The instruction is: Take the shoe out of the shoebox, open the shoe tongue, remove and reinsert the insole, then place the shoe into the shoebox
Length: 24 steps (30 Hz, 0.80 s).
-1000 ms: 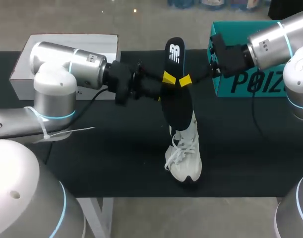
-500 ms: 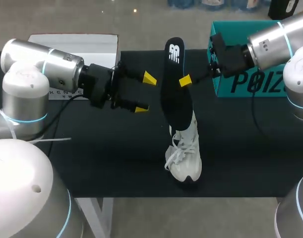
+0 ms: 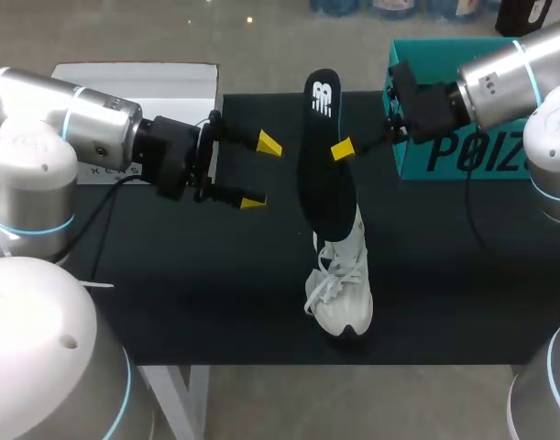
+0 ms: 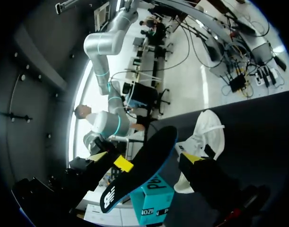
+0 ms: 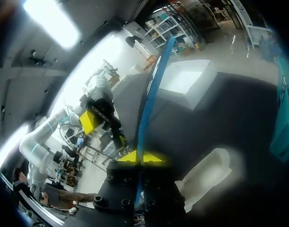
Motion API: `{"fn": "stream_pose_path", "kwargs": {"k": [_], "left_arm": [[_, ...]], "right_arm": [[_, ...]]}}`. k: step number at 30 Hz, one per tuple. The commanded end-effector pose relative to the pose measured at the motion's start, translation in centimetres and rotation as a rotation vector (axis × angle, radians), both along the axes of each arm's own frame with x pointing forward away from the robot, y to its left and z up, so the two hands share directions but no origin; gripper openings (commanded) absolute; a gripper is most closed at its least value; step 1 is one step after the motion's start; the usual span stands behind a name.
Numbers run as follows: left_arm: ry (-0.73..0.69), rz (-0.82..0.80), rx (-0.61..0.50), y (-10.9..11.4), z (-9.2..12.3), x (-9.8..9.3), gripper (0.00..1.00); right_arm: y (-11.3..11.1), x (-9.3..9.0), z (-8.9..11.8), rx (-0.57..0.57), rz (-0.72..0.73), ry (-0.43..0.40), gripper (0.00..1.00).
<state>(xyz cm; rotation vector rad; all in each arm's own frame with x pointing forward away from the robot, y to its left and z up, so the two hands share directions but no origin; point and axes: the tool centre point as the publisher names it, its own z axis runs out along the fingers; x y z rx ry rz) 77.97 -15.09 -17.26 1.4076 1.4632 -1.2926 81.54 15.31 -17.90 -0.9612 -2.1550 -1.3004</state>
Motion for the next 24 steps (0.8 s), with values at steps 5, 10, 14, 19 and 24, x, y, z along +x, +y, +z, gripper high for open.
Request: {"fn": "stream_pose_path", "kwargs": {"k": [5,10,14,19,24], "left_arm": [[-0.001,0.000,0.002,0.0,0.0,0.0,1.00],[-0.001,0.000,0.002,0.0,0.0,0.0,1.00],[0.042,0.013,0.046,0.7,-0.1,0.1,1.00],[0.281,0.063,0.252,4.3,-1.1,-0.6,1.00],[0.396,0.101,0.424,6.6,-2.1,-2.2,1.00]], "right_arm": [[0.1,0.0,-0.1,-0.001,-0.001,0.000,0.00],[0.1,0.0,-0.1,-0.001,-0.001,0.000,0.00],[0.1,0.0,-0.1,-0.001,-0.001,0.000,0.00],[0.1,0.0,-0.1,-0.001,-0.001,0.000,0.00],[0.1,0.0,-0.1,-0.001,-0.001,0.000,0.00]]}}
